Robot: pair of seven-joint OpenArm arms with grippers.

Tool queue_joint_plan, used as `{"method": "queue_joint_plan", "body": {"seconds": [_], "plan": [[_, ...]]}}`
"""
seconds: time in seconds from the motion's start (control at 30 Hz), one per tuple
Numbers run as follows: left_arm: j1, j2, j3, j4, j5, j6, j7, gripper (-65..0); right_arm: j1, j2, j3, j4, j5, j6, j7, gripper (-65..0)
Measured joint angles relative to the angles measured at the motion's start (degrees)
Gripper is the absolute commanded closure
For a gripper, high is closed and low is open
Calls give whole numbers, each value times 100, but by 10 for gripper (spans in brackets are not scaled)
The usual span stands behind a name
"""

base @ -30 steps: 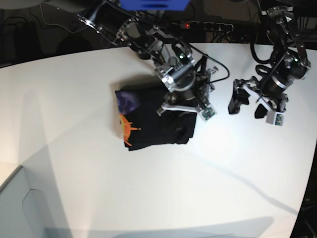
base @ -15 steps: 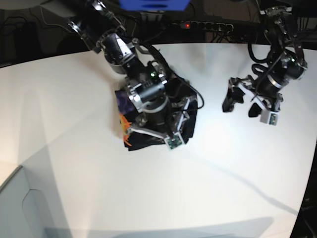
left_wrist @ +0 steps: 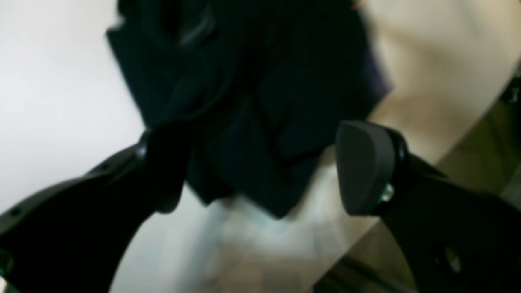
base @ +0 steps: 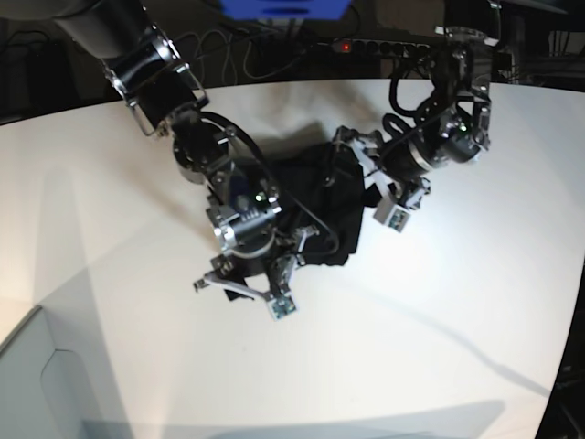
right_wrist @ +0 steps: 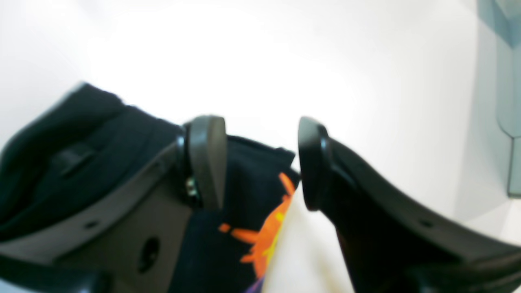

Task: Fold the T-shirt properly
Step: 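Grasp the bundle's sides with both grippers and rotate it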

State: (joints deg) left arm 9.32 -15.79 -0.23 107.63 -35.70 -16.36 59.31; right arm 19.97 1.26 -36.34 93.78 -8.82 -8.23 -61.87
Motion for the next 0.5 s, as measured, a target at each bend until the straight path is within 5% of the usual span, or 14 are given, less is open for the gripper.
{"method": "queue_joint_plan", "body": {"seconds": [0.13,0.27,0.33,0.5], "plan": [[-13,155,4,-660,208,24,-26,-541,245,-15,7,-542,13,48,267,-297],[-63,188,2,-903,201,26,-420,-541,234,-238,870,-1401,20,855,796,-295],[-114,201,9,-955,203,26,-433,-541,181,-297,1390,-1650,7,997,955,-294],[-341,199,24,-1261,199,26,-476,-541,94,-153,1580,-1775,-37,1060,1161,-294]]}}
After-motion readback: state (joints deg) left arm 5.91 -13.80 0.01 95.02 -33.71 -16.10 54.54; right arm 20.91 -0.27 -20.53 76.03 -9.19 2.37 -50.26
